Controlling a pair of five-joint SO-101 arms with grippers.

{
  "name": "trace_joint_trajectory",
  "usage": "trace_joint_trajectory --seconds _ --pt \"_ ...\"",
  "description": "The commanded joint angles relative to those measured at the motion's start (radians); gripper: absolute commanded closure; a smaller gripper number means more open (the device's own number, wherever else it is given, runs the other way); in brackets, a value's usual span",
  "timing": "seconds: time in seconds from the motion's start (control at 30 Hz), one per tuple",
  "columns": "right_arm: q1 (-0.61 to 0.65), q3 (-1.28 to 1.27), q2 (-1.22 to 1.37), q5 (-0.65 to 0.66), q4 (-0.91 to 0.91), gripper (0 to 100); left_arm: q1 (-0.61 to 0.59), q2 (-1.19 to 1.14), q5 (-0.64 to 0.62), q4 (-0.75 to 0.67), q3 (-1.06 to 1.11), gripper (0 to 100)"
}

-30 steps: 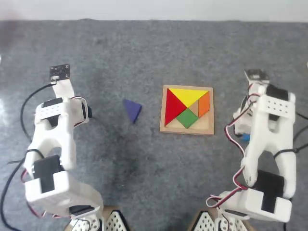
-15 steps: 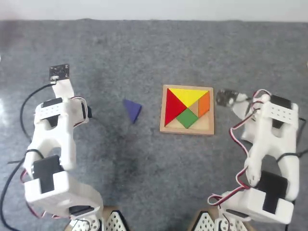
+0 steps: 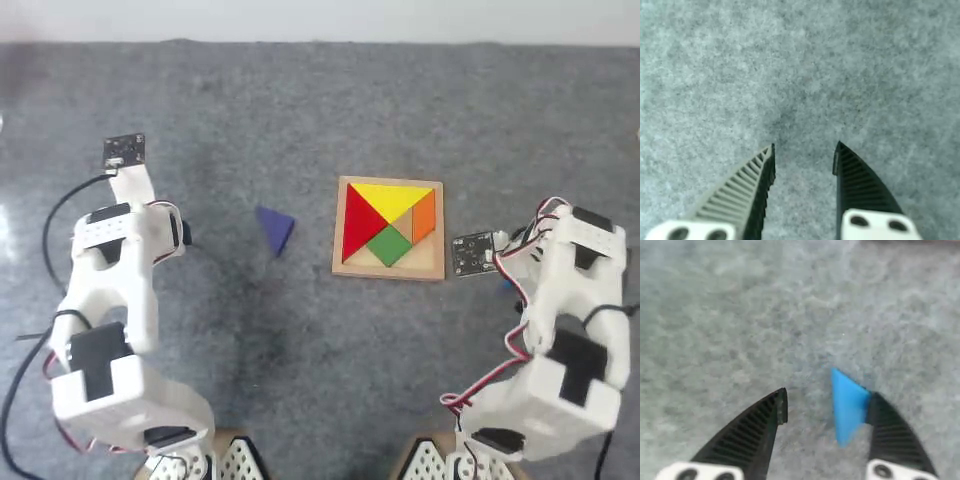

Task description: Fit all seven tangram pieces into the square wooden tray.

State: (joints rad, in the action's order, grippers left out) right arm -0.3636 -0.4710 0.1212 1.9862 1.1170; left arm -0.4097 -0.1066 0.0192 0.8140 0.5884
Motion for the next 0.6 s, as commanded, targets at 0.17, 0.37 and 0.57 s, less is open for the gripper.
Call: trace_joint_trajectory --seconds 0.17,0.37,0.57 --pt "-0.013 0.112 -0.018 0.011 0.044 74.2 0.008 0.008 0.005 -0.018 -0.002 81" --pt "-0.012 0.164 -0.033 0.011 0.077 74.2 0.008 0.008 0.005 -0.018 -0.002 81" --pt "-0.005 0.166 0.044 0.014 0.074 74.2 0.008 0.008 0.005 -0.018 -0.002 81"
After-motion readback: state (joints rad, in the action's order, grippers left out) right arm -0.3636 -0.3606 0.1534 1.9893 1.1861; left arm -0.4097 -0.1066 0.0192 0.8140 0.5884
